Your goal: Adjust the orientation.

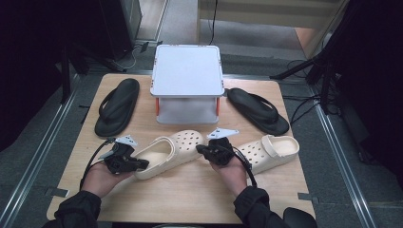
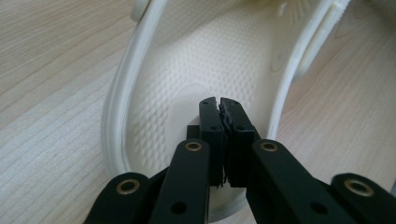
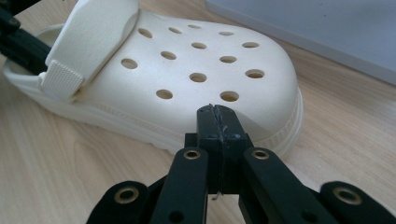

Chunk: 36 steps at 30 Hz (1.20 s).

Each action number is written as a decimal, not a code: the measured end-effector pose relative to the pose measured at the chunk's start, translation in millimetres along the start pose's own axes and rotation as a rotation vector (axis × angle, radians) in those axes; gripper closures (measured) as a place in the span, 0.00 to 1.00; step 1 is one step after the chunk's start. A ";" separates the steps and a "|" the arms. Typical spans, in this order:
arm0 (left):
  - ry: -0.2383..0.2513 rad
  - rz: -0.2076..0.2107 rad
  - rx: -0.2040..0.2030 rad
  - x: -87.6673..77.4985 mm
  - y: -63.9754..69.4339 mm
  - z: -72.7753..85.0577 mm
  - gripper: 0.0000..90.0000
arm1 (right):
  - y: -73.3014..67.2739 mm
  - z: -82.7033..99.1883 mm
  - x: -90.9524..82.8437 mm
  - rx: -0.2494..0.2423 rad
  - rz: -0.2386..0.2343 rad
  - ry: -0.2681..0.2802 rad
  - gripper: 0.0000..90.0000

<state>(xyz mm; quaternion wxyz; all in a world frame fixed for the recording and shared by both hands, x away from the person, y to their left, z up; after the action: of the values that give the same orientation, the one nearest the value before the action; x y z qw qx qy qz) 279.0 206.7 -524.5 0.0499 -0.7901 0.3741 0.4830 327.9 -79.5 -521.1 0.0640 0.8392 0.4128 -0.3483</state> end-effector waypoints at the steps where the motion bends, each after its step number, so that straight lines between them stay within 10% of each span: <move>1: 0.000 0.001 -0.006 -0.2 -0.2 -0.3 0.98 | 0.0 0.0 0.0 0.000 0.000 0.000 1.00; 14: 0.123 -0.075 -0.027 -32.4 -33.7 -18.7 0.99 | -3.2 -6.5 -1.1 -0.009 0.007 0.030 1.00; 22: 0.096 -0.098 -0.044 -17.0 -64.5 -29.9 0.99 | -12.1 -3.3 1.6 0.001 0.016 0.032 1.00; 36: 0.025 -0.026 0.027 12.8 -69.5 -41.6 0.99 | -30.4 11.9 8.4 0.029 0.030 0.011 1.00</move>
<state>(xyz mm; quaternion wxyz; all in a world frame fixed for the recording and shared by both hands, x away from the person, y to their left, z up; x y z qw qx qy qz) 356.8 231.2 -532.4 0.0622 -0.8001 0.3708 0.4674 302.6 -59.0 -529.9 0.0550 0.8480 0.3953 -0.3488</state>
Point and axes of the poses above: each handheld gripper's, and its own axes: x roughly forward along the jaws, z roughly out of its underside, y roughly to its right, the point moved 3 cm from there along x, roughly forward along the jaws
